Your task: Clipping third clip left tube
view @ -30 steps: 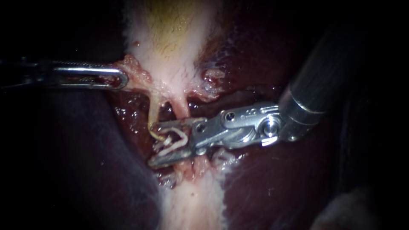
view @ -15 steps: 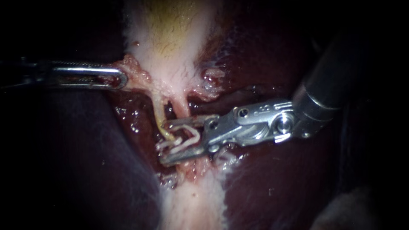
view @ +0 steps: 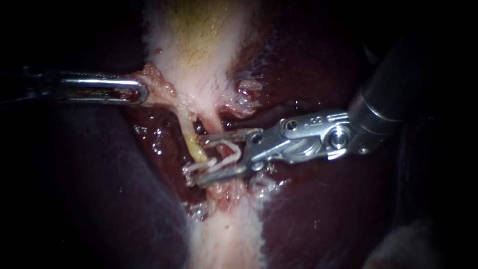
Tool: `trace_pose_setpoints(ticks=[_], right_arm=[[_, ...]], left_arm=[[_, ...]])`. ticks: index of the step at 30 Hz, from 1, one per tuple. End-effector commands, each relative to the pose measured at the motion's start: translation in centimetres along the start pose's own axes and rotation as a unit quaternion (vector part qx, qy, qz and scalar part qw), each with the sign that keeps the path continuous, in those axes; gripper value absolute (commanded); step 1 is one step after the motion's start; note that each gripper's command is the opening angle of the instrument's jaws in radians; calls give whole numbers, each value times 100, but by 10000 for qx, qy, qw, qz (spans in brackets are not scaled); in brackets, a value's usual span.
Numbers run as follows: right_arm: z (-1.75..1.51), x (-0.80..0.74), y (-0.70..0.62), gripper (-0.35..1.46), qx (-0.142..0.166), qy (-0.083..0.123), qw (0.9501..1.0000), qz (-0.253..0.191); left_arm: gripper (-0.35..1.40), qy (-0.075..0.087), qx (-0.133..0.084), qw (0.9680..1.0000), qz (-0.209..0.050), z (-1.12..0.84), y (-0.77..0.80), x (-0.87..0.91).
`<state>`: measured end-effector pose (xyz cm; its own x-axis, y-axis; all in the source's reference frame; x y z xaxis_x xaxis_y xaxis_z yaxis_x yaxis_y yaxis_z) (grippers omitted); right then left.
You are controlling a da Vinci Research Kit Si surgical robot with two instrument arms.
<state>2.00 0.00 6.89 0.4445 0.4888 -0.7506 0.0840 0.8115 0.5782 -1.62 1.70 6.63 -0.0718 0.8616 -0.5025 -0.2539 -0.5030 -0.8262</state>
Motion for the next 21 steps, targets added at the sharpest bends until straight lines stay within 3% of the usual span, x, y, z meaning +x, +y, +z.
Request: trace_pose_setpoints(ticks=[1,13,21], right_arm=[[0,0,3,50,-37,3,10000,8],[7,-2,31,50,-173,32,9998,92],[24,6,42,50,-206,401,9985,300]], left_arm=[[-35,2,3,10000,1,0,0,0],[-35,-2,-6,10000,2,2,0,0],[-35,-1,-3,10000,2,3,1,0]])
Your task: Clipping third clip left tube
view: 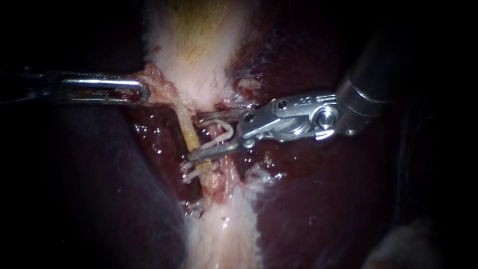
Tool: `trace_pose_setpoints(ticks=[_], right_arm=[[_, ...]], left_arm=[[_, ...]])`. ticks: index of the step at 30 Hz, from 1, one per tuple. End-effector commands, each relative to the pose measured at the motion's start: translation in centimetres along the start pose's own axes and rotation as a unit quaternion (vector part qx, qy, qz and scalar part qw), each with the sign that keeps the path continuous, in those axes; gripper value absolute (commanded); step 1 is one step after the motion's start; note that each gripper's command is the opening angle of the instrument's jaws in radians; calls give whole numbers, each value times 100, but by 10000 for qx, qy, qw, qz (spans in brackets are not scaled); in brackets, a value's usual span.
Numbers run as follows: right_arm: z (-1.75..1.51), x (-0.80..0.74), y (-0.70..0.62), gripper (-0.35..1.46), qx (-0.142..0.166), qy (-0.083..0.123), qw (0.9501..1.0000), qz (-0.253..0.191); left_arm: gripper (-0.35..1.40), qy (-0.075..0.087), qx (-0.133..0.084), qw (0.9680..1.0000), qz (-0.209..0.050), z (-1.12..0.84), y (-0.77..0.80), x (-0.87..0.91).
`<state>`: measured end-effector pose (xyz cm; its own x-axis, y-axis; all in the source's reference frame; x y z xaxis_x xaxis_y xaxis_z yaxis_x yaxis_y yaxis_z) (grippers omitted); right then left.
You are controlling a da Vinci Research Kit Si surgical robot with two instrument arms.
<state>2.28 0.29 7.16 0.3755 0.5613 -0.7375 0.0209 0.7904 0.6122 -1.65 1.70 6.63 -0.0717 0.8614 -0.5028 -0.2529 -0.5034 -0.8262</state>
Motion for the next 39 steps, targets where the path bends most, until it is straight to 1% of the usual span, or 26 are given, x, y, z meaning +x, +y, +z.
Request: trace_pose_setpoints(ticks=[1,3,7,10,12,17,20,26,30,31,34,39], right_arm=[[3,1,1,50,2,80,10000,52],[7,3,1,50,2,156,9998,86],[12,6,1,50,0,232,9997,122],[14,8,-1,50,23,396,9990,216],[14,9,-3,50,107,535,9982,248],[15,16,-8,50,454,679,9958,417],[15,20,-14,50,578,793,9938,516],[16,34,-27,50,773,932,9913,525],[14,46,-34,50,808,1041,9897,551],[13,48,-34,50,815,1072,9893,557],[11,53,-34,50,814,1078,9892,573],[9,53,-33,47,819,1079,9891,577]], left_arm=[[-35,-2,2,10000,0,0,0,0],[-35,-1,2,10000,0,0,0,0],[-35,-1,2,10000,-1,1,0,0],[-35,-1,2,10000,-1,1,0,0],[-35,-2,2,10000,0,0,0,0],[-35,-2,2,10000,0,0,0,0],[-35,-2,2,10000,0,0,0,0],[-35,-2,1,10000,0,0,0,0],[-35,-2,1,10000,0,0,0,0],[-35,-2,1,10000,0,0,0,0],[-35,-2,1,10000,0,0,0,0],[-35,-2,1,10000,0,0,0,0]])
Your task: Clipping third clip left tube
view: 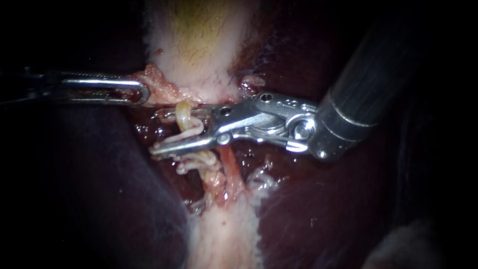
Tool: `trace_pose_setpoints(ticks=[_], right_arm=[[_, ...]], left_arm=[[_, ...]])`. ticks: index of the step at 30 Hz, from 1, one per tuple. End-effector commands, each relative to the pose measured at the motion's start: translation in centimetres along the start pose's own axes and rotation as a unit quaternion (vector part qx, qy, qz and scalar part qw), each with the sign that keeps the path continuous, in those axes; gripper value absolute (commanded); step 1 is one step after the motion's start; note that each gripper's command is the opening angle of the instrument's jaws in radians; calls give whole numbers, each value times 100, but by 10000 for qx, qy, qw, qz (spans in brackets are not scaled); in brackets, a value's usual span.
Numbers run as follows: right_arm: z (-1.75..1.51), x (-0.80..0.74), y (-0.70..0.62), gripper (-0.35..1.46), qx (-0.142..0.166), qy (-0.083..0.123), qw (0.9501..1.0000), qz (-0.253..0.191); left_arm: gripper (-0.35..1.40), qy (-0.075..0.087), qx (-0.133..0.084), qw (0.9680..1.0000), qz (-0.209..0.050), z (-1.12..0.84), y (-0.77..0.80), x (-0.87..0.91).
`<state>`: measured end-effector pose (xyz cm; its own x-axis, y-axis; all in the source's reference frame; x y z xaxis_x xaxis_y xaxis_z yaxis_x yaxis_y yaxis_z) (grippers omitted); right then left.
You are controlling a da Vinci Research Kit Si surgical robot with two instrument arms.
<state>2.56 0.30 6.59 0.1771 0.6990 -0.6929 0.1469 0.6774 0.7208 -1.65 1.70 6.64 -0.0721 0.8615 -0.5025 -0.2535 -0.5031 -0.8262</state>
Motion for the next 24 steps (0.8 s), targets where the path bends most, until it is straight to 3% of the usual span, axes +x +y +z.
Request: trace_pose_setpoints(ticks=[1,5,10,19,24], right_arm=[[-1,0,0,47,-4,-5,10000,0],[-5,0,-3,37,7,-2,9997,237],[-13,1,-7,2,13,-24,9982,602],[-16,7,-8,-35,-5,-66,9949,1004],[-17,7,-13,-35,-91,-297,9905,1337]], left_arm=[[-35,1,-2,10000,1,0,0,0],[-35,1,-2,10000,1,0,0,0],[-35,0,-3,10000,1,0,0,0],[-35,0,-3,10000,1,0,0,0],[-35,0,-3,10000,1,0,-1,0]])
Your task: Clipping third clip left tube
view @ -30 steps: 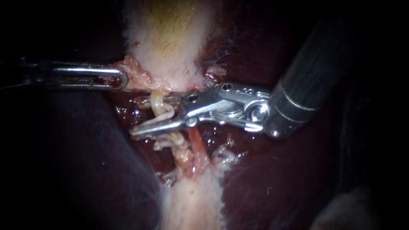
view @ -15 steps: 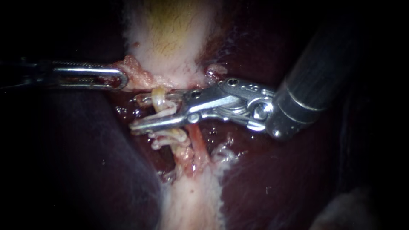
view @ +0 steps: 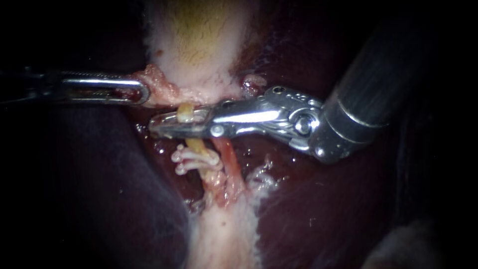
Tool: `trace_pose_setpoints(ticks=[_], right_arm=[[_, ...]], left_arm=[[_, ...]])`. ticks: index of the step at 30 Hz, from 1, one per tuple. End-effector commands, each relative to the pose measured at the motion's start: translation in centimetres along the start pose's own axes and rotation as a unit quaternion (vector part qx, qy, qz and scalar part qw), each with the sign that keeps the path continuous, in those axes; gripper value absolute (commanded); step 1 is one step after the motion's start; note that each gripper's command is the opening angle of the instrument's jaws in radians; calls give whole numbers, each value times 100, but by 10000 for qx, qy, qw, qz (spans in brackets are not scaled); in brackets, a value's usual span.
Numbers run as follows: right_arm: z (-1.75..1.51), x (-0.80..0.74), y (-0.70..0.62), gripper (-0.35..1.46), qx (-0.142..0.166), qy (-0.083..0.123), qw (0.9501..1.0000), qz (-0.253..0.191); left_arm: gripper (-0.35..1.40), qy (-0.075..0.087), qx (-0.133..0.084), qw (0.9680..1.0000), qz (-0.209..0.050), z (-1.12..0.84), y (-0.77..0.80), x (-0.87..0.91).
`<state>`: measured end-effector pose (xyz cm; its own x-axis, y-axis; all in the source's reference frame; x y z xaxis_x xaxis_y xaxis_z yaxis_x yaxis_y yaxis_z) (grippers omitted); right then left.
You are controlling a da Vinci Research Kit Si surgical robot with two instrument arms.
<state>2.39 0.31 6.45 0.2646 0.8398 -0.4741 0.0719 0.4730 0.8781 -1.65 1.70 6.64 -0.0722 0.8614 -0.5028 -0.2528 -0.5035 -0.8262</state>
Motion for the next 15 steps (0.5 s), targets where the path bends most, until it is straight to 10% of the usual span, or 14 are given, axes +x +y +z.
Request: trace_pose_setpoints(ticks=[1,15], right_arm=[[1,-1,-2,-35,-9,0,10000,-4],[4,0,-5,-35,38,-26,10000,-5]], left_arm=[[-35,0,1,10000,-1,0,0,0],[-35,0,1,10000,-1,0,0,0]])
